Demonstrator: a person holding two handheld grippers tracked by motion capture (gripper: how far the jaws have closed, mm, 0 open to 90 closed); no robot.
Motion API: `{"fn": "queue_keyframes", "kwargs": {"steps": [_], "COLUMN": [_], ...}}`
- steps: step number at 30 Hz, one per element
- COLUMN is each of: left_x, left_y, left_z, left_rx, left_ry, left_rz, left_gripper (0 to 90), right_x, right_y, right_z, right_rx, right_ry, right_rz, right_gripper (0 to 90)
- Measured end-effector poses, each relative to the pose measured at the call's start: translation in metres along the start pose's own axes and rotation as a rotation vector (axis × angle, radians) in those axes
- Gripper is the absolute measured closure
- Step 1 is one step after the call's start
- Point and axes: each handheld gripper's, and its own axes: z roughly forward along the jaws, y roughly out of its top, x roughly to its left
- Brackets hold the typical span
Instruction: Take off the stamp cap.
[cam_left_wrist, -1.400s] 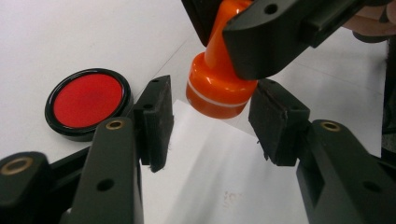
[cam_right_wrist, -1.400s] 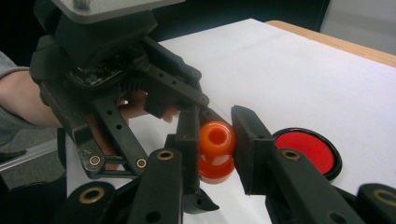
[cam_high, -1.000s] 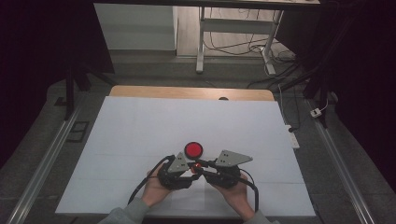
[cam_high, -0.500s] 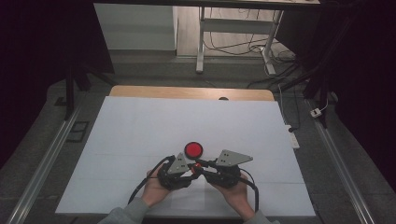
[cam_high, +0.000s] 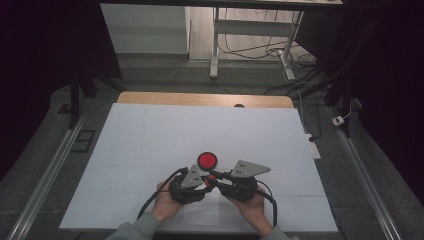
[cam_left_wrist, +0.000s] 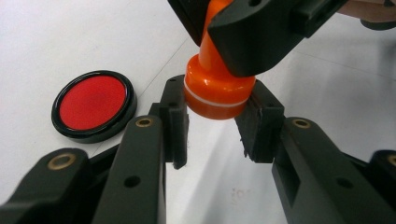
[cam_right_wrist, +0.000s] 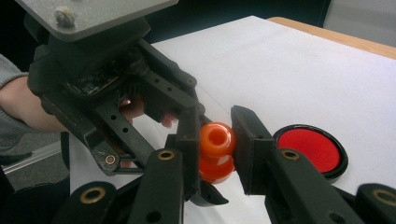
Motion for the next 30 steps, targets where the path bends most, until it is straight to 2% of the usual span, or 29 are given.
{"fn": "queue_keyframes", "kwargs": {"steps": [21,22,24,26,30], "left_x": [0.002,0.002,0.002,0.005,0.005], "left_y": [0.0,0.0,-0.006,-0.01,-0.005], "left_z": [0.001,0.001,0.006,0.007,0.001], "left_rx": [-0.005,0.01,0.069,0.054,0.021], "left_ry": [-0.021,-0.016,0.013,-0.017,-0.011], "left_rz": [-0.032,-0.032,-0.007,-0.045,-0.043], "left_gripper": [65.4,65.4,65.4,65.4,65.4], "right_x": [0.003,0.003,0.003,-0.003,-0.013], "right_y": [0.0,0.0,0.001,0.008,0.009], "right_z": [0.0,0.0,-0.005,-0.017,-0.031], "right_rx": [-0.01,-0.011,-0.052,-0.104,-0.137], "right_ry": [-0.028,-0.028,-0.052,-0.07,-0.093], "right_rz": [-0.016,-0.018,-0.018,0.007,0.042], "right_gripper": [72.6,72.6,72.7,72.7,72.7]}}
